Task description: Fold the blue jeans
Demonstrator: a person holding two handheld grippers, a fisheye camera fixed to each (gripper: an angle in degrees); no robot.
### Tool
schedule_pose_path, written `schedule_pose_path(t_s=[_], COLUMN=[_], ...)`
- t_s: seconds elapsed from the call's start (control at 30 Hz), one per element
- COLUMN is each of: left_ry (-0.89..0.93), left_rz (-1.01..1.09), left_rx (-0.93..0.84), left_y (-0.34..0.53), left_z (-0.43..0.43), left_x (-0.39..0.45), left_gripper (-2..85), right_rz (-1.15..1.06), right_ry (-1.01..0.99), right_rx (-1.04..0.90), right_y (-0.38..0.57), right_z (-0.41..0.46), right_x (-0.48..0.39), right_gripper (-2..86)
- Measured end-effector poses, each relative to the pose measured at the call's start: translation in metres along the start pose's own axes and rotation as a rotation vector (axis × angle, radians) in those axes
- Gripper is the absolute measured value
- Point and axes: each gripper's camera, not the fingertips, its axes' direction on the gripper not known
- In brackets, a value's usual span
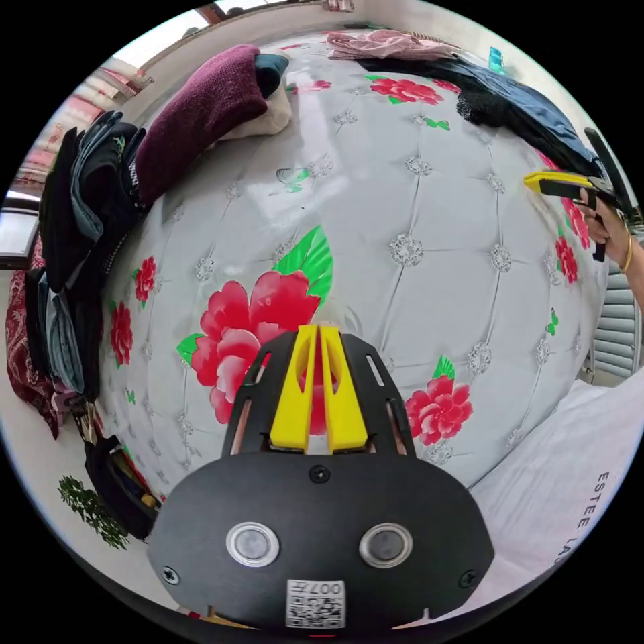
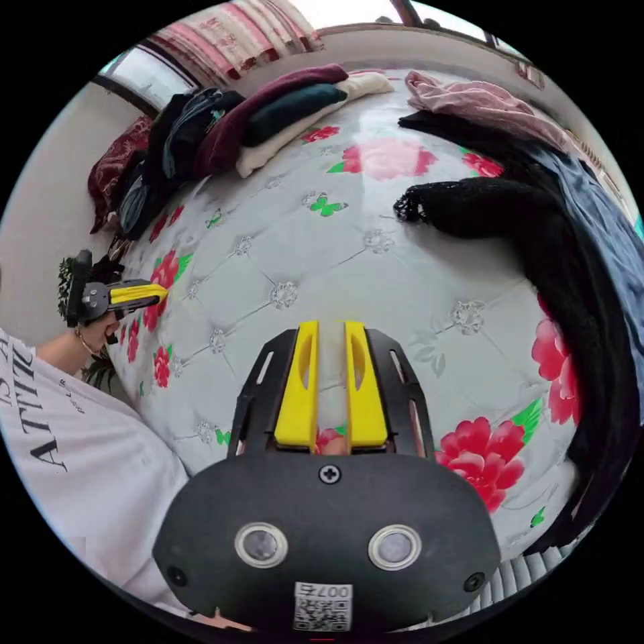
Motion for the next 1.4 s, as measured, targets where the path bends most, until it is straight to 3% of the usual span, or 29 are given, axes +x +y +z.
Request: schedule_pose_path(t_s=[0.07, 0.2, 0.3, 0.47, 0.5, 0.6, 0.73, 1.1, 1.23, 1.3, 1.4], left_ry=[-0.039, -0.059, -0.063, -0.083, -0.088, -0.108, -0.110, -0.011, 0.035, 0.026, 0.019], left_rz=[0.038, -0.008, -0.046, -0.091, -0.091, -0.093, -0.118, -0.173, -0.193, -0.178, -0.157], left_rx=[-0.003, -0.038, -0.086, -0.162, -0.167, -0.182, -0.168, -0.036, 0.005, -0.002, 0.047], left_y=[-0.005, -0.017, -0.030, -0.048, -0.050, -0.054, -0.053, -0.026, -0.013, -0.006, 0.015], left_z=[0.006, 0.014, 0.021, 0.031, 0.032, 0.037, 0.040, 0.039, 0.037, 0.035, 0.026], left_x=[0.011, 0.018, 0.020, 0.021, 0.021, 0.022, 0.016, -0.023, -0.040, -0.043, -0.051], left_gripper=[-0.9, -0.9, -0.9, -0.9, -0.9, -0.9, -1.0, -1.0, -1.0, -1.0, -1.0], right_rz=[0.088, 0.388, 0.631, 0.812, 0.822, 0.940, 0.808, 0.256, 0.219, 0.015, -0.027], right_ry=[0.077, 0.681, 0.944, 0.831, 0.701, 0.598, 0.702, 0.930, 0.827, 0.557, 0.649], right_rx=[0.065, 0.326, 0.397, 0.142, 0.155, 0.261, 0.193, 0.186, 0.267, 0.462, 0.464], right_y=[0.005, 0.064, 0.114, 0.145, 0.151, 0.157, 0.139, 0.115, 0.108, 0.107, 0.084], right_z=[-0.026, -0.141, -0.226, -0.251, -0.248, -0.261, -0.259, -0.273, -0.297, -0.321, -0.316], right_x=[0.020, 0.102, 0.171, 0.264, 0.273, 0.267, 0.219, -0.055, -0.105, -0.162, -0.215], right_gripper=[8.9, 9.8, 10.1, 8.2, 7.1, 4.7, 2.5, 0.0, 0.0, 0.3, 1.3])
